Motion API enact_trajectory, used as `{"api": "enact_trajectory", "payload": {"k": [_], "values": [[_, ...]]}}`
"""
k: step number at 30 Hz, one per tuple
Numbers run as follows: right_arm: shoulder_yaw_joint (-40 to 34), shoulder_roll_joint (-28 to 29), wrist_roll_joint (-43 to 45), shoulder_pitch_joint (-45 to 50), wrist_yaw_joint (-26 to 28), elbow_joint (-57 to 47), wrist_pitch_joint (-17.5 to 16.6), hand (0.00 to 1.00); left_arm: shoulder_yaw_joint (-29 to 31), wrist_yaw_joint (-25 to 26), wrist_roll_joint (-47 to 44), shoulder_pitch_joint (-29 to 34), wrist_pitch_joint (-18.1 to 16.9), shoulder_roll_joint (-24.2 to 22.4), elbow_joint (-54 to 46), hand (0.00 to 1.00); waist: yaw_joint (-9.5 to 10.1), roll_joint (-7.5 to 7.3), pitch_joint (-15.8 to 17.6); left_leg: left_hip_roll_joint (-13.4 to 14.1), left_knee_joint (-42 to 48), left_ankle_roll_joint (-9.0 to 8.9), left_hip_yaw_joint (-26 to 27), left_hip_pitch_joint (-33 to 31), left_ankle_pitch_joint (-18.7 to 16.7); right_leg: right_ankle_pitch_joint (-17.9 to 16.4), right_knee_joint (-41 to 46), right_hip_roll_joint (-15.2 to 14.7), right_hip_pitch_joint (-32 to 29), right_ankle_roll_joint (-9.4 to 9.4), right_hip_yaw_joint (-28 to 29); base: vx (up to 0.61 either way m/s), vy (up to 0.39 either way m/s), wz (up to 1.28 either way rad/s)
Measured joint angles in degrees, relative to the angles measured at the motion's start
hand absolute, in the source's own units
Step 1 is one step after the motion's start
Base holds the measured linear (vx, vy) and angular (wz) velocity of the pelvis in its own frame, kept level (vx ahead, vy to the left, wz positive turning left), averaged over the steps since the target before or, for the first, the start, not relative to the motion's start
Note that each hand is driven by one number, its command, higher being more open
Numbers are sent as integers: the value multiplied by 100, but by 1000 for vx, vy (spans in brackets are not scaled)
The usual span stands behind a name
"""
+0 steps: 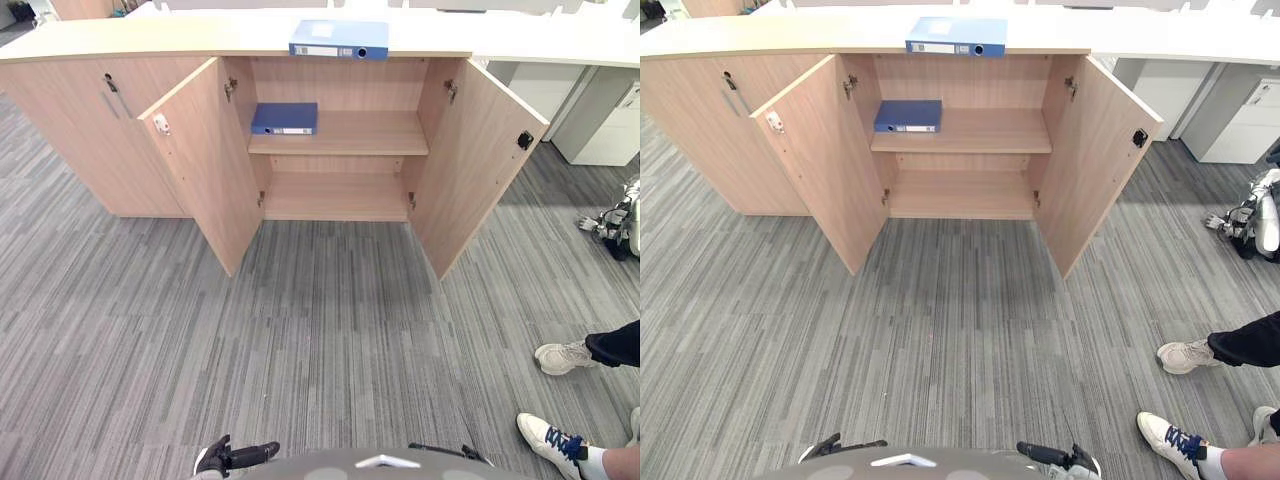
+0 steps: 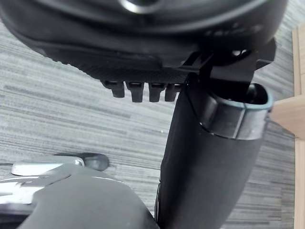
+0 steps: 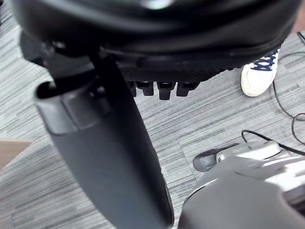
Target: Walk over to the cabinet, pick up the folder, carry it to the office cabinet, place the folder inside the office cabinet, then close the office cabinet door
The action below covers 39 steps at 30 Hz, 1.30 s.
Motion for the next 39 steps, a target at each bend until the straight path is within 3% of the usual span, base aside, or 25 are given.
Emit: {"api": "enact_trajectory", "payload": {"k": [31, 37, 38, 39], "values": [[-193, 67, 7, -174, 0, 1, 0, 100, -13, 40, 14, -70, 4, -2, 51, 100, 12, -3, 167, 1, -144, 5, 296, 239, -24, 7, -136, 4, 135, 55, 125, -24, 6, -4], [-142, 53, 17, -191, 2, -14, -1, 100, -14, 60, 5, -168, -35, -9, 23, 100, 109, 21, 147, 87, 603, 207, 647, -393, -546, -26, -6, 34, -288, 33, 362, 13, 31, -25], [-141, 49, 18, -195, 2, -14, 1, 100, -19, 59, 5, -189, -55, -7, -7, 100, 130, 19, 161, 101, 723, 244, 724, -469, -641, -220, 344, 29, -500, 14, 393, 89, 42, -33], [-141, 52, 18, -198, 4, -16, 1, 100, -27, 59, 4, -190, -60, 7, -9, 100, 134, -1, 173, 97, 771, 258, 775, -450, -700, -472, 896, 0, -748, 113, 384, 86, 33, -30]]}}
